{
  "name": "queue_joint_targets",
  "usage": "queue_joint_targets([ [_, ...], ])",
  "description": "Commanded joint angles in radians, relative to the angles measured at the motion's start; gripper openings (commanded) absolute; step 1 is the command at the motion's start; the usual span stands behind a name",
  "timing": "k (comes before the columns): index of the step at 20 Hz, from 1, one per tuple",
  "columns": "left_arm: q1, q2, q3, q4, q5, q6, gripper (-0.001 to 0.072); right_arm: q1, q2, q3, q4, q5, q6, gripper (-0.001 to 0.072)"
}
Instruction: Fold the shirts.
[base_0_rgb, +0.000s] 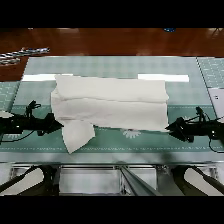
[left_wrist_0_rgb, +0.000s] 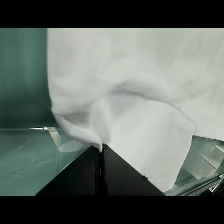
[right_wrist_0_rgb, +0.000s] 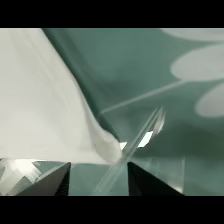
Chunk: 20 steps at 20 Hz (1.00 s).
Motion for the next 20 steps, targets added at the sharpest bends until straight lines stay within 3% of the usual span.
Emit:
queue_joint_targets([
  [1, 0.0, -0.001, 0.002, 0.0, -0.008, 0.0, 0.0018, 0.092, -0.086, 0.031, 0.119, -0.129, -0.003, 0.0408],
  [2, 0.001, -0.001, 0.003, 0.0, -0.013, 0.001, 0.0018, 0.119, -0.103, 0.045, 0.146, -0.161, 0.004, 0.0395],
  [3, 0.002, -0.001, 0.006, 0.001, -0.014, 0.001, 0.0018, 0.15, -0.119, 0.068, 0.163, -0.166, 0.003, 0.0277],
  [4, 0.002, -0.001, 0.015, 0.001, -0.014, 0.0, 0.0018, 0.175, -0.126, 0.093, 0.162, -0.153, -0.027, 0.0059],
  [5, 0.002, -0.001, 0.032, 0.001, -0.029, 0.0, 0.0018, 0.189, -0.124, 0.114, 0.161, -0.12, -0.063, 0.0023],
  [8, 0.002, 0.0, 0.147, -0.001, -0.108, 0.011, 0.0018, 0.175, -0.1, 0.185, 0.084, -0.04, -0.081, 0.0023],
  [11, 0.0, -0.036, 0.306, -0.054, -0.088, -0.033, 0.0018, 0.157, -0.113, 0.272, 0.043, -0.048, -0.071, 0.0023],
  [20, -0.134, -0.458, 0.856, -0.078, -0.109, -0.211, 0.0017, 0.191, -0.367, 0.657, 0.143, -0.072, -0.029, 0.0023],
])
